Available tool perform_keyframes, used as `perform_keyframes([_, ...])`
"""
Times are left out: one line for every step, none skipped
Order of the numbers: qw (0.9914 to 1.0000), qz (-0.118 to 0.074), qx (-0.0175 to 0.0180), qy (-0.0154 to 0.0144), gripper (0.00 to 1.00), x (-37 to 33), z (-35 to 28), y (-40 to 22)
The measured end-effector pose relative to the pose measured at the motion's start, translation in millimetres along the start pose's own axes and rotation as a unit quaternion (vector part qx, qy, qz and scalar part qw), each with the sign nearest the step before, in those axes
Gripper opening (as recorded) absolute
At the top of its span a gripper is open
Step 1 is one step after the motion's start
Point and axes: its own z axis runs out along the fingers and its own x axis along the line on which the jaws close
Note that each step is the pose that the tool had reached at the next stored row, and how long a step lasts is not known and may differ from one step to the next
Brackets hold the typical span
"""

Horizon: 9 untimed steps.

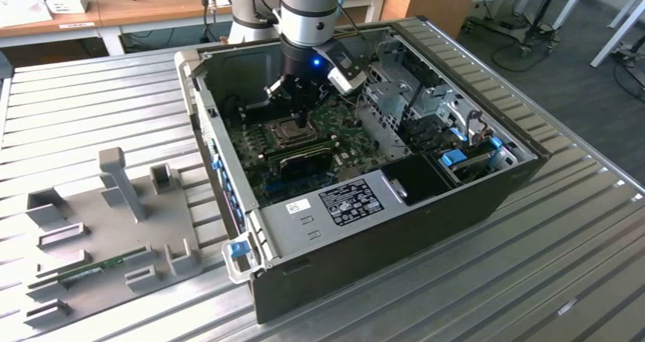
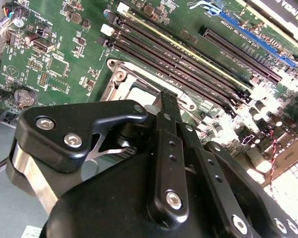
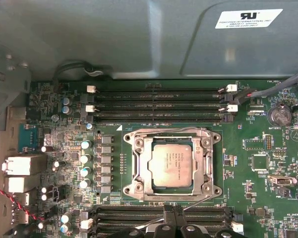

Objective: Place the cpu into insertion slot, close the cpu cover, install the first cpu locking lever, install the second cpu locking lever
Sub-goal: 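Install the second cpu locking lever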

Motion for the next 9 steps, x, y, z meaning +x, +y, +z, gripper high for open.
perform_keyframes([1.00000,0.000,0.0000,0.0000,0.11,0.0,0.0,0.0])
perform_keyframes([1.00000,0.000,0.0000,0.0000,0.11,0.0,0.0,0.0])
perform_keyframes([1.00000,0.000,0.0000,0.0002,0.11,0.1,0.0,-0.1])
perform_keyframes([1.00000,0.000,0.0000,0.0005,0.11,0.1,0.1,-0.1])
perform_keyframes([1.00000,0.000,0.0000,0.0005,0.11,0.1,0.1,-0.1])
perform_keyframes([1.00000,0.000,0.0000,0.0006,0.11,0.1,0.1,0.0])
perform_keyframes([1.00000,0.000,0.0000,0.0006,0.11,0.1,0.2,0.0])
perform_keyframes([1.00000,0.000,0.0000,0.0006,0.11,0.1,0.2,0.0])
perform_keyframes([1.00000,0.000,0.0000,0.0006,0.11,0.1,0.2,0.0])
